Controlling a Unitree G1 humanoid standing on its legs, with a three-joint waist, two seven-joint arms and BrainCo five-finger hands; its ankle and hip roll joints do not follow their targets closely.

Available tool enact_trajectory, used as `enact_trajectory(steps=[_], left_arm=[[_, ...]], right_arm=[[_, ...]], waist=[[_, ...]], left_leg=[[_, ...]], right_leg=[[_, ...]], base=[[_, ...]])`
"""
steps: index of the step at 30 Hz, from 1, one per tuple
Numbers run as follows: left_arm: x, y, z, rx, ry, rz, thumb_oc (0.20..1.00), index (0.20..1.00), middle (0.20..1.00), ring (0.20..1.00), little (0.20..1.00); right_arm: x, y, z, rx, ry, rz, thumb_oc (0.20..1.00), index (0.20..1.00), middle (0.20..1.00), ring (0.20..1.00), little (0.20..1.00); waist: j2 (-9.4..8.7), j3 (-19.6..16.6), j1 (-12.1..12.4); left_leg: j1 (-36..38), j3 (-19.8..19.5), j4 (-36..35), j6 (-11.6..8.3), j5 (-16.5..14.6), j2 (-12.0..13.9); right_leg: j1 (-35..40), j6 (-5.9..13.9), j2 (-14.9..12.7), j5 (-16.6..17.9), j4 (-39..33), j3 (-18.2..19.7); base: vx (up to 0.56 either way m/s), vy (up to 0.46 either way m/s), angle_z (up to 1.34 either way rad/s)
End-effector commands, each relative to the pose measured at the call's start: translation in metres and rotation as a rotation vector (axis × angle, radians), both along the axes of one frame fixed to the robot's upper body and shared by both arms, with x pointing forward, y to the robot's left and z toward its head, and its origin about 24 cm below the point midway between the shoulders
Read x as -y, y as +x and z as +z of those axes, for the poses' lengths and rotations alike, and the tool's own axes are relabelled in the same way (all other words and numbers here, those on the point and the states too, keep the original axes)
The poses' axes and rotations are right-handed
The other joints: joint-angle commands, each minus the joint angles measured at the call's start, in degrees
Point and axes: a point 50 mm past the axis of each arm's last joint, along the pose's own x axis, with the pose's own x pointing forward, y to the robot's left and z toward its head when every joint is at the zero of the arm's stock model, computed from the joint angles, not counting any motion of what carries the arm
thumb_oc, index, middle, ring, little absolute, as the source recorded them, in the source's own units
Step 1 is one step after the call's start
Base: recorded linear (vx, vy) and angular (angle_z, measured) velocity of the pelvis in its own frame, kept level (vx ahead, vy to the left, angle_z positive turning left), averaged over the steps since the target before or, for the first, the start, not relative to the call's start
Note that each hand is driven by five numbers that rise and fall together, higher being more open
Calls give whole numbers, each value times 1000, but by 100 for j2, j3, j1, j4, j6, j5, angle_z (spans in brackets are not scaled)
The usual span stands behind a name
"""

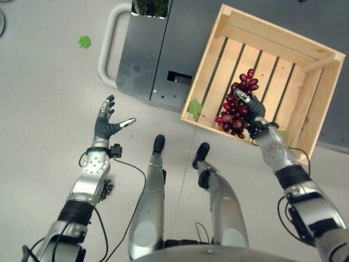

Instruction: Pick up the fruits from the basket on one side to the basket on the other side

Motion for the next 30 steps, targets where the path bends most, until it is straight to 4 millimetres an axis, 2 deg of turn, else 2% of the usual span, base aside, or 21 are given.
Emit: enact_trajectory(steps=[1,8,12,14,15,18,24,29,30], left_arm=[[0,-5,9,80,-47,-13,1000,1000,1000,1000,1000],[-8,-11,14,92,-13,-19,1000,1000,1000,1000,1000],[-12,-14,16,84,1,-37,1000,1000,1000,1000,1000],[-11,-14,16,87,-7,-47,1000,1000,1000,1000,1000],[-11,-15,20,94,-3,-67,1000,1000,1000,1000,1000],[-12,-16,25,105,5,-99,1000,1000,1000,1000,1000],[-16,-25,34,101,1,-186,1000,1000,1000,1000,1000],[-17,-34,41,50,57,-300,1000,1000,1000,1000,1000],[-17,-38,48,37,104,-346,1000,1000,1000,1000,1000]], right_arm=[[-12,-12,17,134,98,81,200,200,200,200,200],[4,-29,44,271,82,62,200,200,200,200,200],[13,-34,59,322,29,37,200,200,200,200,200],[17,-34,59,316,17,29,200,200,200,200,200],[23,-34,68,339,-6,11,200,200,200,200,200],[27,-35,77,361,-35,7,200,200,200,200,200],[33,-35,78,338,-99,0,200,200,200,200,200],[40,-35,78,312,-152,-15,200,200,200,200,200],[41,-34,75,292,-179,-13,200,200,200,200,200]], waist=[[114,-28,-95],[30,-28,-98],[-7,-250,-80],[-8,-309,-80],[-12,-421,-104],[-12,-575,-147],[-17,-922,-191],[-26,-1129,-212],[-42,-1247,-222]], left_leg=[[370,174,37,204,-375,-160],[962,136,34,224,-469,-157],[1141,138,12,227,-509,-161],[1180,133,-1,228,-516,-163],[1266,150,-19,225,-532,-176],[1378,191,-41,228,-543,-188],[1672,270,-176,249,-568,-232],[1852,347,-254,262,-585,-241],[1955,392,-298,271,-604,-255]], right_leg=[[501,768,-246,-652,429,-65],[1189,766,-232,-695,282,-153],[1453,750,-196,-635,50,-160],[1521,738,-193,-620,-32,-171],[1651,729,-178,-592,-151,-169],[1815,720,-161,-552,-271,-151],[2142,733,-111,-440,-600,-114],[2370,745,-66,-370,-816,-88],[2464,749,-38,-356,-881,-55]], base=[[0,0,0],[0,0,0],[0,0,0],[3,18,1],[-2,31,0],[3,55,0],[8,51,-3],[19,36,-8],[0,0,0]])
